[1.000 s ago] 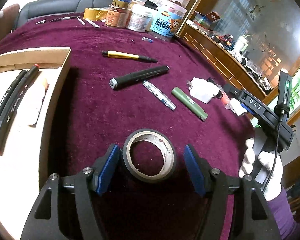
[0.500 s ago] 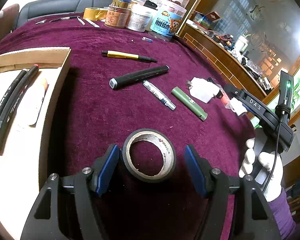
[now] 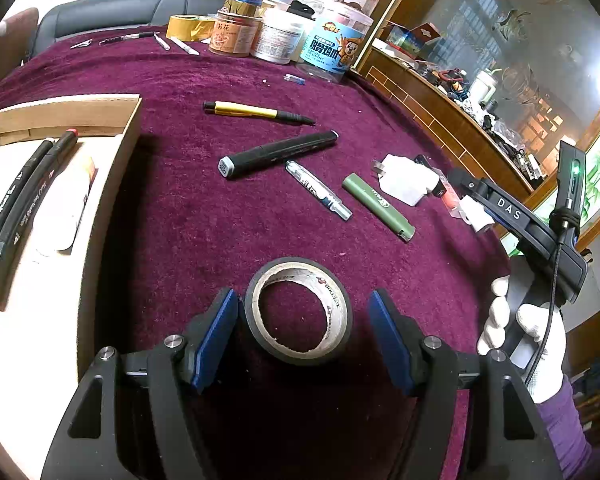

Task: Organize rigid objects
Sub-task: 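Grasp the green cylinder with the right tool while the left tool holds the tape roll, then carry the tape roll and green cylinder into the box and open both tools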

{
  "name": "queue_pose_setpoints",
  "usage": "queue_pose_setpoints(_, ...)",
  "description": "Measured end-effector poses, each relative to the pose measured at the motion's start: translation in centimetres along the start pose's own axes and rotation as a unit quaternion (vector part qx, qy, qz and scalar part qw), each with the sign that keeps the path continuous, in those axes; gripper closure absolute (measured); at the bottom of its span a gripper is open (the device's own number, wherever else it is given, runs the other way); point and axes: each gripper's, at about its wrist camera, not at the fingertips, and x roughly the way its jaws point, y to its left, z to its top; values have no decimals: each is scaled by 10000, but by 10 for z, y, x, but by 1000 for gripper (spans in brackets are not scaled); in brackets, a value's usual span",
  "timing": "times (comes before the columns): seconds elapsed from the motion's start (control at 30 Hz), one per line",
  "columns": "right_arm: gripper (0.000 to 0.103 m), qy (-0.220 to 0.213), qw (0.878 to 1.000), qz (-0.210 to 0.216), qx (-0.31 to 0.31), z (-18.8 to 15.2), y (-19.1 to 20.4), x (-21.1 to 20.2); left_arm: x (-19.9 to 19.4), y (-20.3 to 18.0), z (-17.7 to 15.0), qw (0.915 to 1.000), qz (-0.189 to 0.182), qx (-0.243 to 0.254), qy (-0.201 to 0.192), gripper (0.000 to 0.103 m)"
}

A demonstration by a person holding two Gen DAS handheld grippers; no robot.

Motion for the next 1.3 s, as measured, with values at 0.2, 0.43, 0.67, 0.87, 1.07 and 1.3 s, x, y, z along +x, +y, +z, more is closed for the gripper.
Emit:
queue_pose_setpoints(0.2,9,6,10000,-3,0,0,0,0,0,0,0,10000,-1,1,1,41)
queue_pose_setpoints(0.43,9,27,10000,39,-15,-2,-1,0,0,-1,0,10000,49,40,14,41)
queue_pose_setpoints(0.67,9,814,9884,1197,-467,-13,16,4,1,-1,-1,10000,59,42,13,41)
queue_pose_setpoints(0.87,15,1128,9722,1414,-1486,-21,65,6,3,-5,0,9997,177,132,42,41)
queue_pose_setpoints(1.07,69,1527,9612,1218,-1948,-27,99,31,7,-15,-1,9972,629,404,101,50)
queue_pose_setpoints(1.3,86,1595,9604,1426,-1786,-30,91,-2,-1,0,1,9999,92,79,-29,50)
